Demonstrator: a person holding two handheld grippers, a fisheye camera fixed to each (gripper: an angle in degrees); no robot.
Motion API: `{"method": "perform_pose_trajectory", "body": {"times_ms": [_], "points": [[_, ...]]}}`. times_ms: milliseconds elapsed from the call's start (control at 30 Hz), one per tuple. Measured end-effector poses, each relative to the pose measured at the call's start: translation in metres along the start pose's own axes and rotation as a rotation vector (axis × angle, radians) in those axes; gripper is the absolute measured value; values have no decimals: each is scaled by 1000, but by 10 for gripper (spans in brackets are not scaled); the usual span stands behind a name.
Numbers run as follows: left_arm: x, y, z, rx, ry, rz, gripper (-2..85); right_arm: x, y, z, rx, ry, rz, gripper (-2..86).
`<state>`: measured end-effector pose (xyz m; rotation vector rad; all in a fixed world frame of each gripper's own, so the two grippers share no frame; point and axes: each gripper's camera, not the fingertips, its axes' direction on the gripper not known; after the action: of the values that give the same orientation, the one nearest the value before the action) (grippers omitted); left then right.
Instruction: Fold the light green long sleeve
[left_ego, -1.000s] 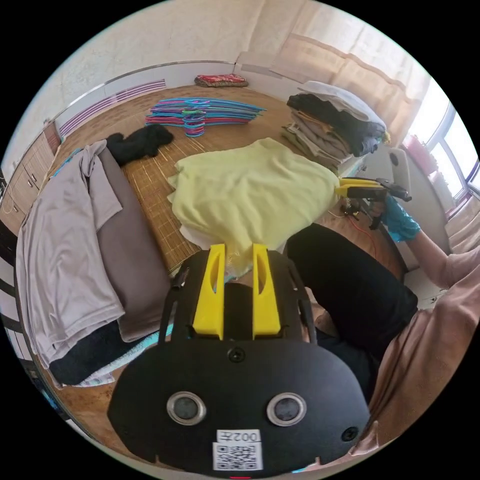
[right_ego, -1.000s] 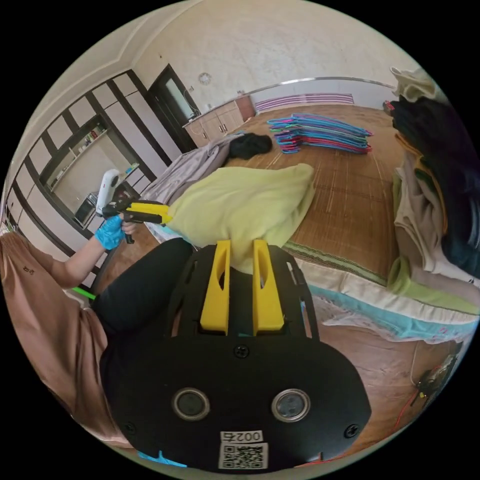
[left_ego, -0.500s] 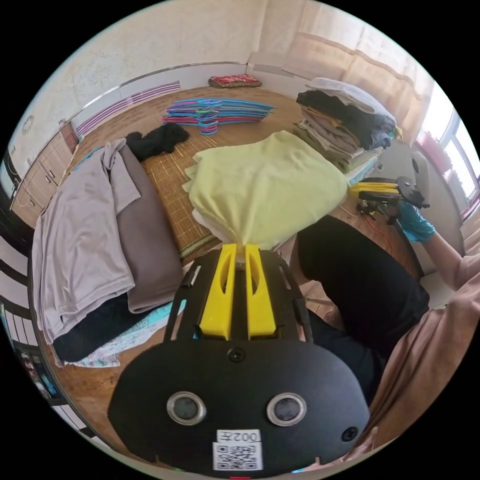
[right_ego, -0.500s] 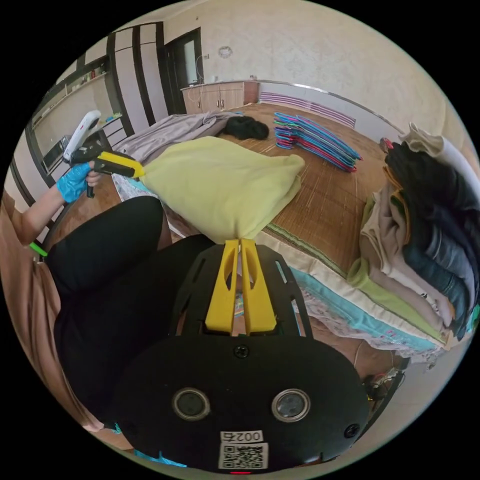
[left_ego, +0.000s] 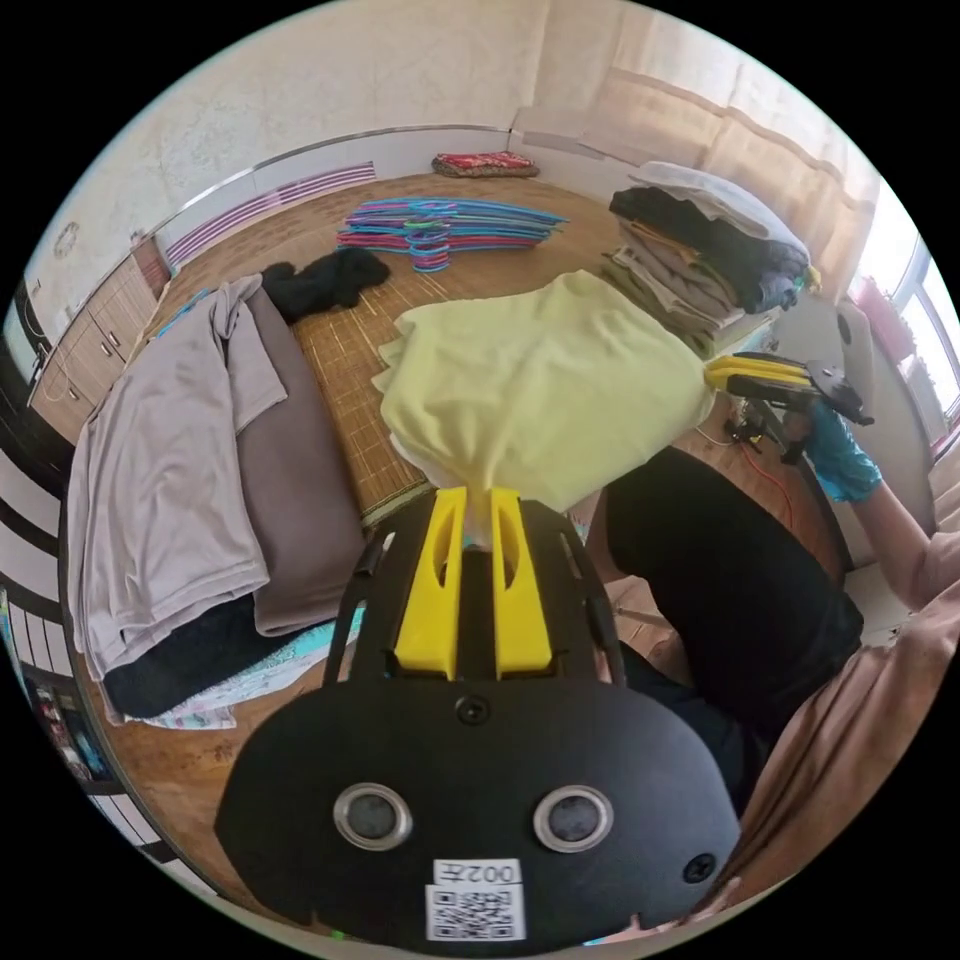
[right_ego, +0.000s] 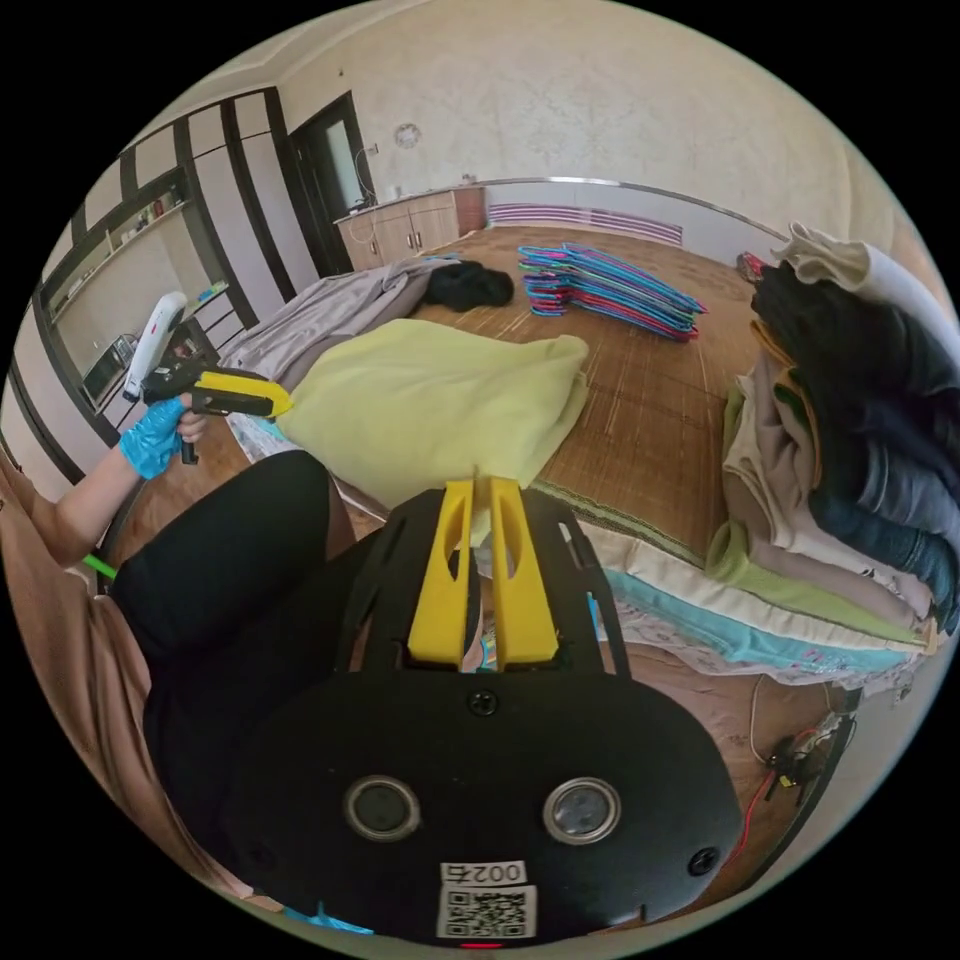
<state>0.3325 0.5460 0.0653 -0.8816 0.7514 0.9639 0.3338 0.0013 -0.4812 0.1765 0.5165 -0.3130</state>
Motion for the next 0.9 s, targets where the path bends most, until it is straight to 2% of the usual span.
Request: {"method": "perform_pose_trajectory", "body": {"times_ms": [200, 367, 500, 667, 767, 900], "points": [[2, -2, -21, 22, -46, -75, 19, 6, -3, -13, -17, 43, 11, 9], [1, -35, -35, 107, -96, -75, 75, 23, -46, -23, 126, 101, 96, 104], [9, -83, -10, 148, -98, -58, 90, 35, -86, 7, 168, 185, 151, 124], [10, -123, 40, 112, -89, -130, 92, 62, -138, 77, 33, 241, 260, 124], [9, -133, 63, 70, -145, -188, 56, 75, -147, 110, -63, 241, 336, 103], [10, -141, 85, 9, -171, -164, 3, 78, -147, 129, -85, 216, 365, 62]]}}
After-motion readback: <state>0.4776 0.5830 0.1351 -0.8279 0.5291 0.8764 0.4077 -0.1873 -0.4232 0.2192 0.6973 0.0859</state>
